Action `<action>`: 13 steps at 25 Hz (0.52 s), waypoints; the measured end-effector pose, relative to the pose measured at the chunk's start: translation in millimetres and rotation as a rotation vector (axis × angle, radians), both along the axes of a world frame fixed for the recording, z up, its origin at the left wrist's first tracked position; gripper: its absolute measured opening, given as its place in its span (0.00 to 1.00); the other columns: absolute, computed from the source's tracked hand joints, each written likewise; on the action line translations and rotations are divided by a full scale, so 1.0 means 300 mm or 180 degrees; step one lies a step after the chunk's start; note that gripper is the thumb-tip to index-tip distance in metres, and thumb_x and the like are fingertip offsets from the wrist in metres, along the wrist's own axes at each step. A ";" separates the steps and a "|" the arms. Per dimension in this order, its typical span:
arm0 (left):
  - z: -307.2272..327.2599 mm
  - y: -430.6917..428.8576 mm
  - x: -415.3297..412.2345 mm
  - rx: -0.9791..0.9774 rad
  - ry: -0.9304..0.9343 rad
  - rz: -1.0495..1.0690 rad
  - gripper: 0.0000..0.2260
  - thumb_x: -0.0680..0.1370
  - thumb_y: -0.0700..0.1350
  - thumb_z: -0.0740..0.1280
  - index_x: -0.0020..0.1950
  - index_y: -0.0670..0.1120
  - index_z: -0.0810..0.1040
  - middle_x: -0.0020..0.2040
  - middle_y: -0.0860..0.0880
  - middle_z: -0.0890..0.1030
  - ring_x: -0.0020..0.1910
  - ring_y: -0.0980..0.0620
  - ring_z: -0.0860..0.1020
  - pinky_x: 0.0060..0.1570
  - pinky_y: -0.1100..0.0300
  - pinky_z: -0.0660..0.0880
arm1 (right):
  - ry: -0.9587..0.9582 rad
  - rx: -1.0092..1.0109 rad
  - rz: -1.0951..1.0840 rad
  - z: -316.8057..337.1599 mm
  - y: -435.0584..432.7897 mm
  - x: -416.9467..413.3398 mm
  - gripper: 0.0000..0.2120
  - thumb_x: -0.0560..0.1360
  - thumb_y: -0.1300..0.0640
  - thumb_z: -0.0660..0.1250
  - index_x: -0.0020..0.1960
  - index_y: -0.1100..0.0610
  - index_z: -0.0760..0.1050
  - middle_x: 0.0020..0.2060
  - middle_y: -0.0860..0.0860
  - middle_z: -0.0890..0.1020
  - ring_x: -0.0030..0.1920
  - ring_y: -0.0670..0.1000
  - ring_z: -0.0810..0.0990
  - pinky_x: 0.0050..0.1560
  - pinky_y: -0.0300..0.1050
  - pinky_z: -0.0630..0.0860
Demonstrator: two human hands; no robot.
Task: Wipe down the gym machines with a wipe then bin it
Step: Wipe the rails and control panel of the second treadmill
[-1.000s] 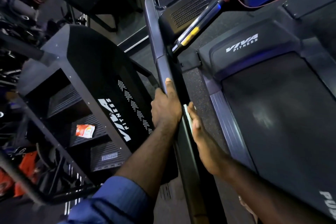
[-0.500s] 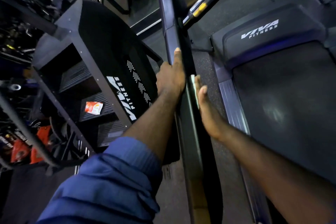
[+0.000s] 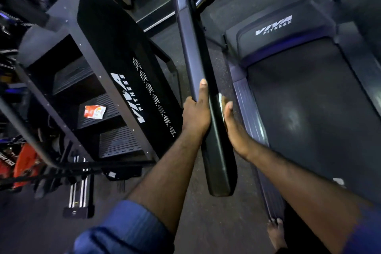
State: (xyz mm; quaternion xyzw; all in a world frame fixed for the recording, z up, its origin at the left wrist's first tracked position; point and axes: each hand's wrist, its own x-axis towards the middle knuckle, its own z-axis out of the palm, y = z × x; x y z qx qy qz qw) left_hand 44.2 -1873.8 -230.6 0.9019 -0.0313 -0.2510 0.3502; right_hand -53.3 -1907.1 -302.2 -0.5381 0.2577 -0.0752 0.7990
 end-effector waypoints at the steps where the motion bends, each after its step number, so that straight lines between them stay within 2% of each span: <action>1: 0.010 0.022 -0.032 -0.0022 0.0043 -0.0004 0.54 0.66 0.85 0.56 0.70 0.41 0.77 0.65 0.43 0.82 0.61 0.44 0.82 0.66 0.44 0.77 | 0.0027 0.0001 0.0052 -0.004 0.062 -0.076 0.53 0.69 0.15 0.44 0.85 0.45 0.45 0.83 0.39 0.46 0.81 0.36 0.44 0.84 0.52 0.44; 3: 0.012 0.071 -0.090 -0.0103 0.0135 -0.0022 0.56 0.64 0.84 0.60 0.75 0.42 0.72 0.70 0.44 0.79 0.67 0.45 0.79 0.70 0.45 0.74 | -0.0207 -0.0157 0.0183 0.014 0.141 -0.178 0.49 0.72 0.18 0.42 0.85 0.45 0.42 0.83 0.37 0.42 0.80 0.35 0.40 0.83 0.48 0.41; 4: 0.007 0.093 -0.107 -0.0139 0.0151 0.0006 0.57 0.62 0.85 0.62 0.75 0.43 0.73 0.69 0.45 0.80 0.67 0.46 0.79 0.70 0.45 0.74 | -0.0358 -0.0205 0.0168 0.038 0.144 -0.185 0.48 0.74 0.20 0.41 0.85 0.46 0.42 0.83 0.37 0.42 0.80 0.35 0.40 0.82 0.44 0.41; 6: -0.001 0.131 -0.141 -0.0251 0.0179 0.0027 0.50 0.62 0.83 0.65 0.69 0.46 0.80 0.62 0.47 0.85 0.60 0.49 0.83 0.67 0.47 0.78 | -0.0350 -0.0100 0.0111 0.092 0.109 -0.162 0.46 0.76 0.22 0.40 0.85 0.49 0.45 0.84 0.41 0.45 0.81 0.36 0.44 0.79 0.33 0.45; 8: 0.017 0.166 -0.191 -0.0389 0.0298 0.0010 0.42 0.66 0.80 0.68 0.65 0.47 0.81 0.56 0.50 0.86 0.55 0.51 0.85 0.65 0.48 0.79 | 0.0025 0.0219 0.0105 0.119 0.137 -0.206 0.38 0.80 0.29 0.38 0.85 0.47 0.50 0.84 0.44 0.53 0.78 0.34 0.52 0.65 0.16 0.54; 9: 0.025 0.182 -0.218 -0.0426 0.0357 0.0007 0.41 0.69 0.78 0.68 0.67 0.47 0.80 0.58 0.52 0.85 0.56 0.51 0.84 0.66 0.50 0.78 | 0.0191 0.0340 0.0058 0.115 0.195 -0.261 0.36 0.81 0.31 0.38 0.84 0.46 0.49 0.83 0.44 0.53 0.75 0.32 0.52 0.57 0.13 0.55; 11: 0.025 0.205 -0.254 -0.0416 0.0321 0.0096 0.44 0.71 0.76 0.68 0.75 0.45 0.75 0.64 0.52 0.81 0.62 0.50 0.80 0.69 0.55 0.72 | 0.0258 0.0351 -0.0075 0.135 0.309 -0.365 0.44 0.75 0.23 0.40 0.84 0.45 0.46 0.83 0.41 0.48 0.77 0.32 0.48 0.57 0.13 0.53; 13: 0.019 0.219 -0.271 -0.0414 0.0302 0.0168 0.54 0.65 0.82 0.67 0.78 0.45 0.71 0.73 0.48 0.77 0.69 0.47 0.77 0.73 0.50 0.70 | 0.0052 0.0597 -0.0383 0.146 0.363 -0.400 0.47 0.72 0.21 0.39 0.84 0.45 0.46 0.81 0.35 0.47 0.77 0.31 0.46 0.63 0.17 0.51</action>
